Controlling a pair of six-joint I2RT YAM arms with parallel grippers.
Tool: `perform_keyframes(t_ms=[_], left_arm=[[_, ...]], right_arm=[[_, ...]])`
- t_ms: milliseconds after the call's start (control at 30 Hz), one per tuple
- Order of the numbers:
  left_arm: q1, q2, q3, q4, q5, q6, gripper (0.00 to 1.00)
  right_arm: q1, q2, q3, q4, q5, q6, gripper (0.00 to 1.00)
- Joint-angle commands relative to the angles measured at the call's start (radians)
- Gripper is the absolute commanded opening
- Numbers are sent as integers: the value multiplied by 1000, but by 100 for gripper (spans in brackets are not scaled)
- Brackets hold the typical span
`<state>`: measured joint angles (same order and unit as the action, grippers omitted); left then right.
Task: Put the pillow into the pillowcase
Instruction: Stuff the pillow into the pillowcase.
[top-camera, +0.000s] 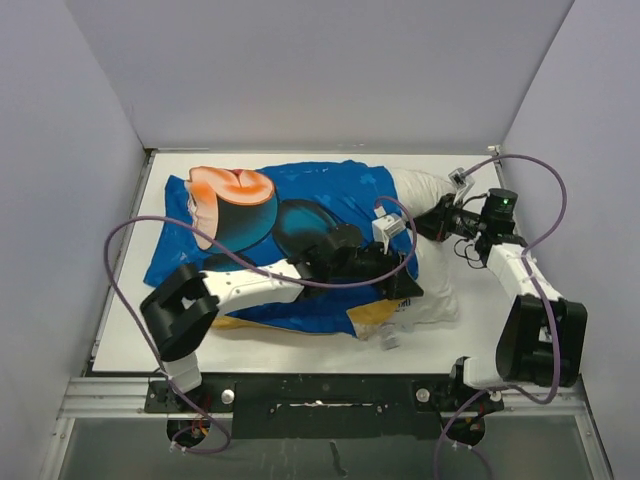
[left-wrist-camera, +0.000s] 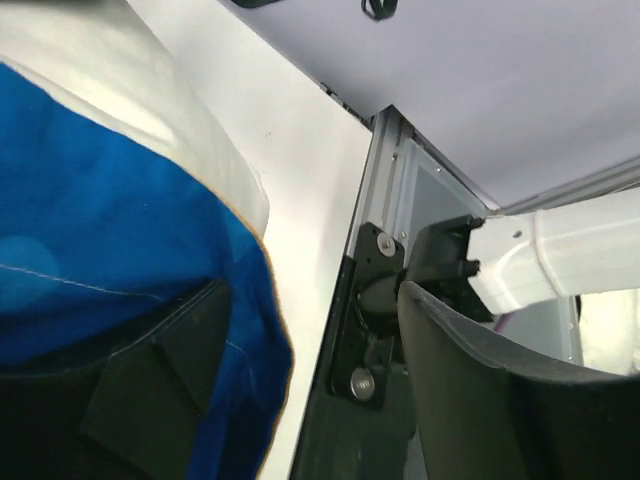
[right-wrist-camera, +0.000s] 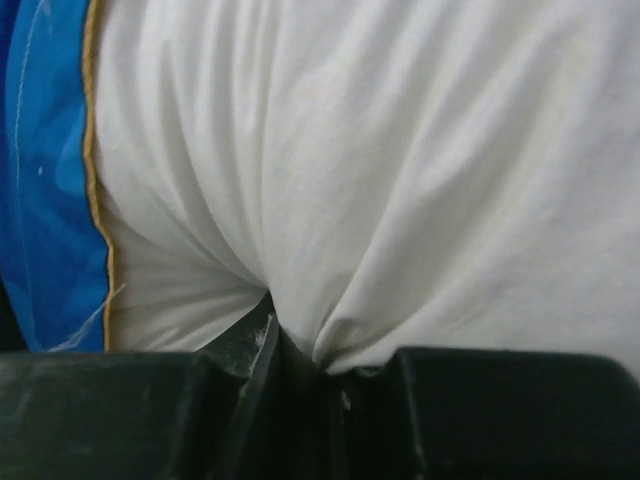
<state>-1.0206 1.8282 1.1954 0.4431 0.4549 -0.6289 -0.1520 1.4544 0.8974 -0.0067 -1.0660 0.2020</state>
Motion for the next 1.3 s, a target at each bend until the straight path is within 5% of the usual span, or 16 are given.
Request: perform_keyframes(t_ms=[0, 133, 300, 367, 700, 767, 867, 900, 1033, 1100, 1267], left_arm=[[-3, -291, 54, -416, -192, 142, 68], [6, -421, 180, -679, -358, 211, 71], [53, -389, 323, -841, -649, 300, 84], [54, -336, 375, -858, -754, 333, 97], [52, 98, 860, -1149, -950, 431, 97], [54, 141, 904, -1189, -942, 440, 84], [55, 143, 920, -1186, -920, 429, 32], [54, 129, 915, -1170, -906, 428, 25], [54, 49, 892, -1068, -779, 429, 20], [68, 25, 893, -1030, -688, 408, 2], [159, -30, 799, -728, -320, 342, 0]], right_arm=[[39, -174, -100, 92, -41, -163, 1], [50, -246, -163, 169, -41, -209, 0], [67, -287, -205, 233, -36, -234, 0], [72, -293, -211, 233, -27, -254, 0], [89, -309, -218, 226, -25, -259, 0], [91, -311, -216, 216, -21, -265, 0], [93, -312, -212, 207, -19, -271, 0], [94, -311, -210, 204, -19, -273, 0], [105, -304, -204, 195, -17, -277, 0], [113, -302, -200, 192, -16, -277, 0], [199, -276, -124, 178, 56, -328, 0]])
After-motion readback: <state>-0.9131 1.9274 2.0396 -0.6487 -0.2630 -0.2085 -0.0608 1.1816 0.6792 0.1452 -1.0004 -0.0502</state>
